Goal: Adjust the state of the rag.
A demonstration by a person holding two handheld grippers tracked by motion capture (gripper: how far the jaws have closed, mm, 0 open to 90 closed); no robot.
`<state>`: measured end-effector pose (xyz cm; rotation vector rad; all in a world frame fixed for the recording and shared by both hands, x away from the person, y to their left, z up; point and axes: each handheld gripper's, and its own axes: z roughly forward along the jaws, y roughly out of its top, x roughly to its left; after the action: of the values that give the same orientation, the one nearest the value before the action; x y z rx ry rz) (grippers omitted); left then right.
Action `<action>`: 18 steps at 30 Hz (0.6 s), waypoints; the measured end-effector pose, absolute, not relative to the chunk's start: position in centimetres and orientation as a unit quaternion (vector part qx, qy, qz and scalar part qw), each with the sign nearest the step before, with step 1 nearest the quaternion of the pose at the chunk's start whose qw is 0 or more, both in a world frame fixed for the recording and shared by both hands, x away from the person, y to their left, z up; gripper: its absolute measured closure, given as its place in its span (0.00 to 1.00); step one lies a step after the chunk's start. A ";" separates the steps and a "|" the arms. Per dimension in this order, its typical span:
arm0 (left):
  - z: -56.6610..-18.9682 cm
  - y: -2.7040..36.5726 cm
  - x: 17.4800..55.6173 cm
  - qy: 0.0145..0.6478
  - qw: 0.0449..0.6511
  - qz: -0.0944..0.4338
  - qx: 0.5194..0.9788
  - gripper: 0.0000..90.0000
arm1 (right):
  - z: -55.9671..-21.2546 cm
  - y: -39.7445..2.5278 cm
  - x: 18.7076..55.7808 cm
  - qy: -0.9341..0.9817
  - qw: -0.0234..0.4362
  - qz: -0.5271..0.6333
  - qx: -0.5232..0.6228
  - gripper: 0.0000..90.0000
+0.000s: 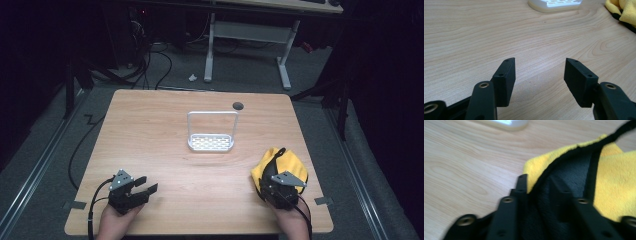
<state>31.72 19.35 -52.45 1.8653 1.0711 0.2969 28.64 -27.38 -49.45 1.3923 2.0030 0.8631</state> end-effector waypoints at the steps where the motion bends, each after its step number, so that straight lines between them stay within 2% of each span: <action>1: -52.5 19.3 31.7 0.436 0.466 0.121 0.760 0.48 | -49.4 -27.4 28.6 0.742 0.275 0.315 0.524 0.90; 3: -52.5 19.3 31.7 0.435 0.467 0.122 0.760 0.48 | -49.1 -27.5 28.6 0.737 0.280 0.321 0.525 0.96; 8: -52.4 19.3 31.7 0.436 0.466 0.122 0.760 0.48 | -47.6 -26.7 27.7 0.736 0.306 0.340 0.500 0.97; 12: -52.4 19.2 31.7 0.435 0.467 0.121 0.760 0.48 | -46.3 -24.5 26.7 0.746 0.322 0.362 0.458 0.98; 18: -52.4 19.0 31.6 0.433 0.467 0.120 0.762 0.48 | -46.6 -20.2 26.2 0.777 0.286 0.392 0.402 0.98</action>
<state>31.59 19.03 -52.38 1.8685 1.0621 0.2949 26.19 -20.18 -46.62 1.0749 2.0762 1.0483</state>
